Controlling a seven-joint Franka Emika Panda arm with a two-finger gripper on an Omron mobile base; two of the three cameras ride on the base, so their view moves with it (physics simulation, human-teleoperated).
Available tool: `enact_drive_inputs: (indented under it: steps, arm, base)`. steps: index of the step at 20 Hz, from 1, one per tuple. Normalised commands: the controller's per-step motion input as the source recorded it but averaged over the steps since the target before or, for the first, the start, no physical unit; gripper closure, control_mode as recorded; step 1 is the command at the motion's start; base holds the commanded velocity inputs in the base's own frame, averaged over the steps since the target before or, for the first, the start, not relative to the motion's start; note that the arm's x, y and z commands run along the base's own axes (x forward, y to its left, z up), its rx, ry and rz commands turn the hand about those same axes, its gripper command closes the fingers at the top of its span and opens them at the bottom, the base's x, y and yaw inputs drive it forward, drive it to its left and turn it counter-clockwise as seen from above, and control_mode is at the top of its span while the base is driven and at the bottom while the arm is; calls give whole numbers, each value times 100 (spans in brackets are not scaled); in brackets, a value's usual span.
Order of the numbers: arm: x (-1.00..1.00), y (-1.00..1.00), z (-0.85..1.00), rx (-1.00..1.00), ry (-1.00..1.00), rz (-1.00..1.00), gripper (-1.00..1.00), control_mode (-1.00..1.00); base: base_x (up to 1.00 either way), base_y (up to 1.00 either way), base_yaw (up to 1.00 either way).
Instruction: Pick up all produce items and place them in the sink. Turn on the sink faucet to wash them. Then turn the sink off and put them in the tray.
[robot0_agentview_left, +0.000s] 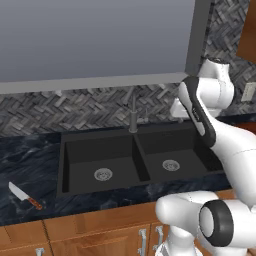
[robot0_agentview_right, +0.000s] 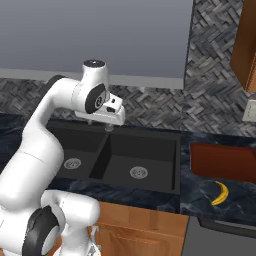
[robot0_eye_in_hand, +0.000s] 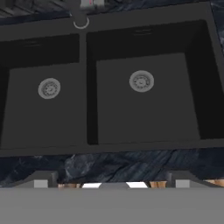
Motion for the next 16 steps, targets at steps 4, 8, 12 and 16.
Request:
enact_drive_inputs:
  steps: [4, 8, 12, 16]
  arm:
    - [0, -100, 0, 13, 0, -18, -100, -100]
    - [0, -100, 0, 11, 3, -21, -100, -100]
    - [0, -100, -2, 6, 2, -20, -100, -100]
    - [0, -96, -13, 1, 3, -17, -100, -100]
  base:
    - [0, 0, 0]
    - [0, 0, 0]
    - [0, 0, 0]
    - [0, 0, 0]
